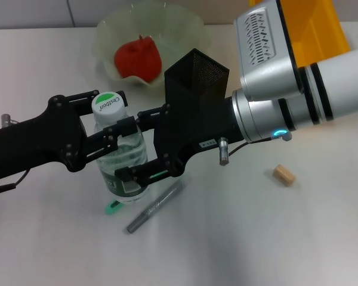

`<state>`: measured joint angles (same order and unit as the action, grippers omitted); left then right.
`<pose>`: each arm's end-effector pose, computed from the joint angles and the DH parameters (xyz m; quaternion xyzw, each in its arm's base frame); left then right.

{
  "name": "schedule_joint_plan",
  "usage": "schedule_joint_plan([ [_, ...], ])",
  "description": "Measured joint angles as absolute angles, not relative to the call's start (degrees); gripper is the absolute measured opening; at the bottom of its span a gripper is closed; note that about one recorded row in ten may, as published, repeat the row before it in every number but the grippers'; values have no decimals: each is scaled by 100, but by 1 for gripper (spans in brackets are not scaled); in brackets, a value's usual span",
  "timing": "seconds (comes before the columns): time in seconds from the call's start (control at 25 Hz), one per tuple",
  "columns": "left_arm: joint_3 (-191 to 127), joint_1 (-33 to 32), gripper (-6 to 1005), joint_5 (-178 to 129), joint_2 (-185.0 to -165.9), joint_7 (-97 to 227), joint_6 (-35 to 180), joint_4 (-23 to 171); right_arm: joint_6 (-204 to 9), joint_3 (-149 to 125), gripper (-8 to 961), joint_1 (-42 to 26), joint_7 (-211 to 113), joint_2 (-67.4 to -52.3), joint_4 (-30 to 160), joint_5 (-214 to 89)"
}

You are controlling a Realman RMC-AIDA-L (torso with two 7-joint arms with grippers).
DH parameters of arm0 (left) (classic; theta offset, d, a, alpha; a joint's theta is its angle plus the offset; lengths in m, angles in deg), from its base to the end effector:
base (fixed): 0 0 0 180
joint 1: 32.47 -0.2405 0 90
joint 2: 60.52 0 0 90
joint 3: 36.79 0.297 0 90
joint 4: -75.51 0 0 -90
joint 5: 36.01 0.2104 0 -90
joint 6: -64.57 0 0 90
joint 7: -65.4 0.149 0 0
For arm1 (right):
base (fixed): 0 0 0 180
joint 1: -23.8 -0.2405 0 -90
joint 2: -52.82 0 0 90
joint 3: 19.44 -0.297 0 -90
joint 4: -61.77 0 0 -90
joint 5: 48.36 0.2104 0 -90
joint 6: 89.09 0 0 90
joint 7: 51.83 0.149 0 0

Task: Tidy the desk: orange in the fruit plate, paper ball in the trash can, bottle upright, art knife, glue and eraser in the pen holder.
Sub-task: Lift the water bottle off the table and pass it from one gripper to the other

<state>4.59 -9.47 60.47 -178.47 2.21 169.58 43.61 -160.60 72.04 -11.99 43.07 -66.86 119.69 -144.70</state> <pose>-0.2894 0.2947 -0.0036 -0.8976 -0.1121 -0.4070 0.1272 0.1358 0.3523 -0.1076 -0.9873 0.0242 0.1569 0.0009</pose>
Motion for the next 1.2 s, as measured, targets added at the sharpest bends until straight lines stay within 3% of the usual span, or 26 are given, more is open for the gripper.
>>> schedule_joint_plan([
  [1.2, 346, -940, 449, 5949, -17864, 219, 17021, 4360, -15771, 7440, 737, -1126, 4042, -6699, 11757, -14342],
])
